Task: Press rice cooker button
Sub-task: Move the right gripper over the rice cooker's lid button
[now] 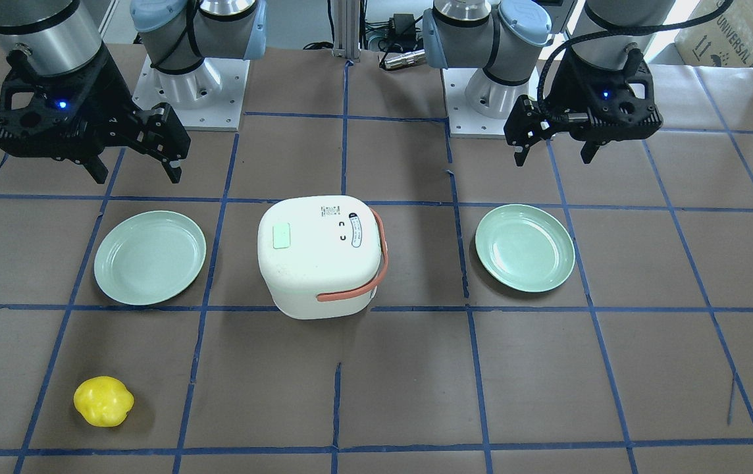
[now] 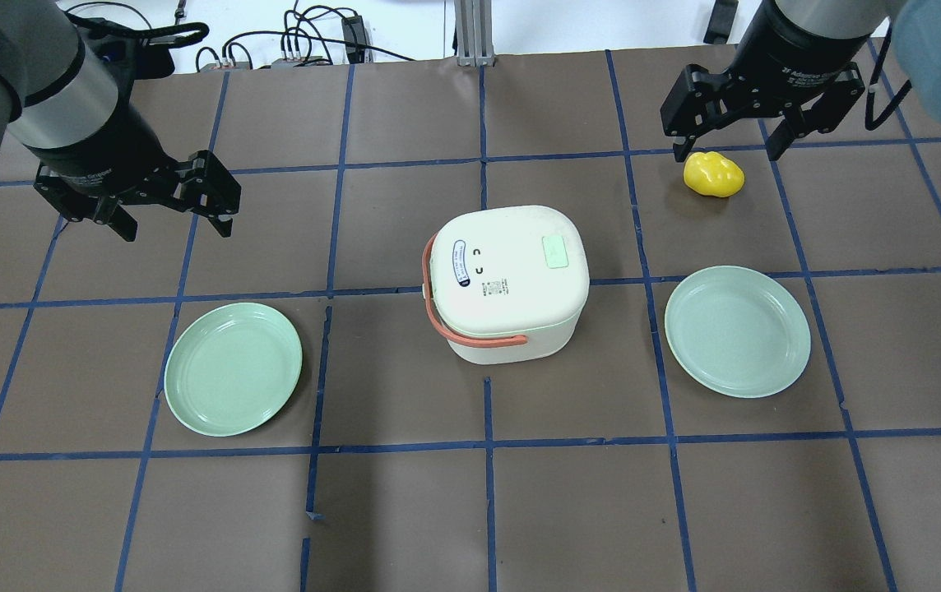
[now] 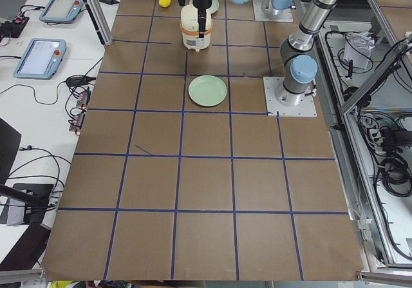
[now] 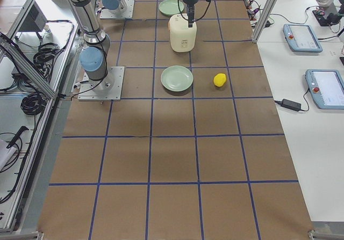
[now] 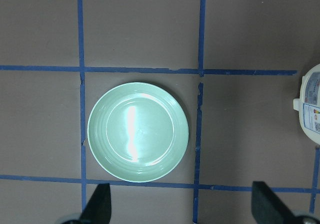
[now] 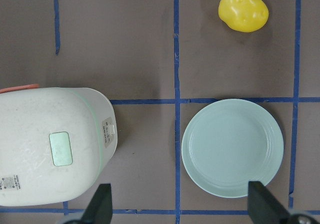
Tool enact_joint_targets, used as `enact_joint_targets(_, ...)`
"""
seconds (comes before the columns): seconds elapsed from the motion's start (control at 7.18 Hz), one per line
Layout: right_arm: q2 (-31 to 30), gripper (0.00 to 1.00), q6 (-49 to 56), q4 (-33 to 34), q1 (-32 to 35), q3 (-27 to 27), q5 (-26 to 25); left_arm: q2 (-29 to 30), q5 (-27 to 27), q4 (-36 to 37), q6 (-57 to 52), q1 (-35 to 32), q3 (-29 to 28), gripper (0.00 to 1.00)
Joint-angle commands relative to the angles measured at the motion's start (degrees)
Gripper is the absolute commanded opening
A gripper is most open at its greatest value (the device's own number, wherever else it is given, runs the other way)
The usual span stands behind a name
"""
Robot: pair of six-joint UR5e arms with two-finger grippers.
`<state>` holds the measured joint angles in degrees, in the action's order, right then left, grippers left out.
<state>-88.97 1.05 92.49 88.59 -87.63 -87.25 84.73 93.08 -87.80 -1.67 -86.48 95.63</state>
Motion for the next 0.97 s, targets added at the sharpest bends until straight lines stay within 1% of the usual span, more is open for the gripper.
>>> enact_joint_targets(0.0, 0.02, 0.93, 0.01, 0.14, 0.0, 0.09, -0.02, 0.0, 0.0, 0.0, 0.0, 0.0, 0.0, 1.0)
enact_joint_targets(0.14, -0.06, 0.48, -0.17, 0.05, 0.0, 0.09, 0.32, 0.0, 0.0, 0.0, 0.0, 0.0, 0.0, 1.0)
enact_joint_targets(0.28, -0.06, 0.07, -0.26, 0.05, 0.0, 0.0, 0.67, 0.0, 0.0, 0.0, 0.0, 0.0, 0.0, 1.0)
enact_joint_targets(0.42, -0.06, 0.04, -0.17, 0.05, 0.0, 0.0, 2.94, 0.0, 0.0, 0.0, 0.0, 0.0, 0.0, 1.0)
enact_joint_targets(0.56, 0.02, 0.04, 0.18, 0.05, 0.09, -0.18, 5.14, 0.0, 0.0, 0.0, 0.0, 0.0, 0.0, 1.0)
enact_joint_targets(0.7, 0.89, 0.04, 0.18, 0.05, 0.44, -1.31, 9.08, 0.0, 0.0, 0.0, 0.0, 0.0, 0.0, 1.0)
enact_joint_targets(0.84, 1.34, 0.04, 0.18, 0.31, 1.05, -2.62, 10.94, 0.0, 0.0, 0.0, 0.0, 0.0, 0.0, 1.0)
